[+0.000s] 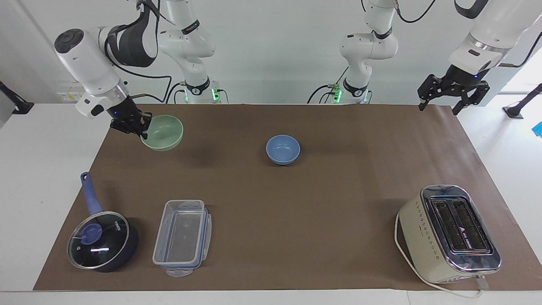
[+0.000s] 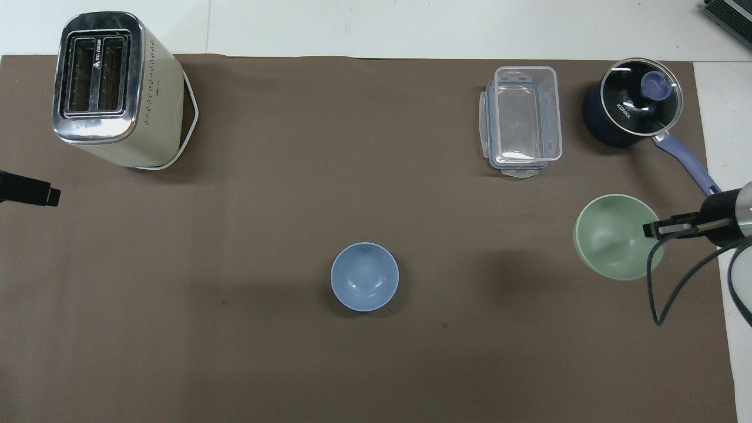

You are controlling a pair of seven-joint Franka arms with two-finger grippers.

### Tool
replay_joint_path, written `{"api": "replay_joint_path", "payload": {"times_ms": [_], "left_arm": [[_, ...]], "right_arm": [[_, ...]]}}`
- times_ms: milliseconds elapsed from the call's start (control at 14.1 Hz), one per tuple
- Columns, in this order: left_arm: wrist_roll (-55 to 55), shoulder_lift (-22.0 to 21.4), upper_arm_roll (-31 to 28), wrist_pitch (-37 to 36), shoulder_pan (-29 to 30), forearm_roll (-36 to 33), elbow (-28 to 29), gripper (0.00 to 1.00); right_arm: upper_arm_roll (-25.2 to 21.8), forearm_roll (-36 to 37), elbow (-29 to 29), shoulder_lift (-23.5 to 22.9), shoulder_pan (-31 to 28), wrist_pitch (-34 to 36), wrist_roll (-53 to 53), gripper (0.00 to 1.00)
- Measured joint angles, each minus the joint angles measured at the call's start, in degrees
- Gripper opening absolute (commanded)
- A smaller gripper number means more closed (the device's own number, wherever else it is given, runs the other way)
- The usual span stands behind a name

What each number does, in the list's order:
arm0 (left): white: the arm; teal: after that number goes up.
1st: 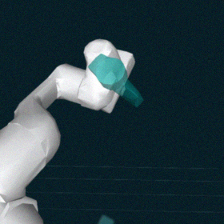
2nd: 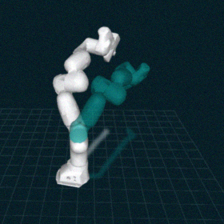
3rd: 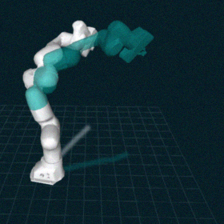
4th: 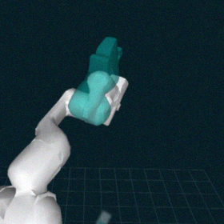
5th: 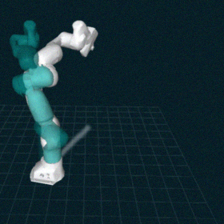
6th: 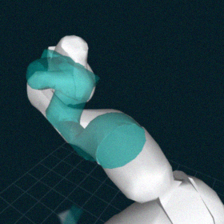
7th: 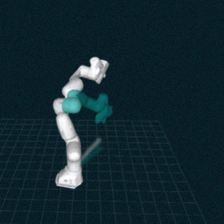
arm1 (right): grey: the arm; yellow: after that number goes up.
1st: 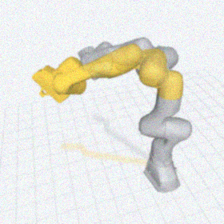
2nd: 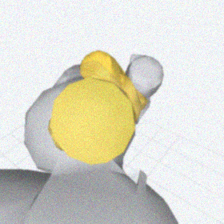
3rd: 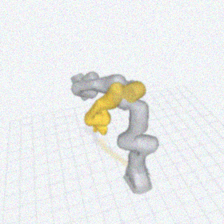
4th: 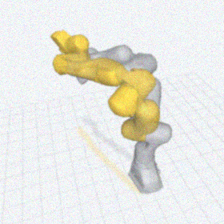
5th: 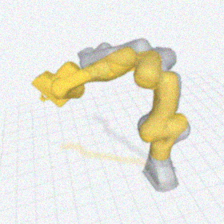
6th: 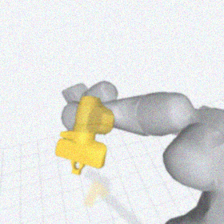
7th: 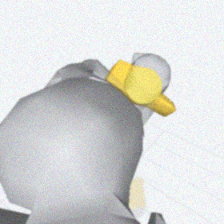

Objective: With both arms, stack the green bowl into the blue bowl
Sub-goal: 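Carry the green bowl with the right gripper over the blue bowl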

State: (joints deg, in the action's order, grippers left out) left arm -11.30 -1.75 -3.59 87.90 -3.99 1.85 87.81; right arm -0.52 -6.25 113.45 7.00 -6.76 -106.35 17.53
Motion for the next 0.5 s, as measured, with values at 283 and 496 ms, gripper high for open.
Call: {"api": "replay_joint_path", "payload": {"times_ms": [283,496], "left_arm": [[0.0,0.0,0.3,-0.1,0.0,0.0,0.0,1.00],[0.0,0.0,0.3,-0.2,0.0,0.0,0.0,1.00]], "right_arm": [[7.2,-0.2,-1.0,0.0,0.4,0.3,-7.9,0.00],[14.1,-0.2,-1.0,-0.2,0.6,-0.5,-17.4,0.00]]}}
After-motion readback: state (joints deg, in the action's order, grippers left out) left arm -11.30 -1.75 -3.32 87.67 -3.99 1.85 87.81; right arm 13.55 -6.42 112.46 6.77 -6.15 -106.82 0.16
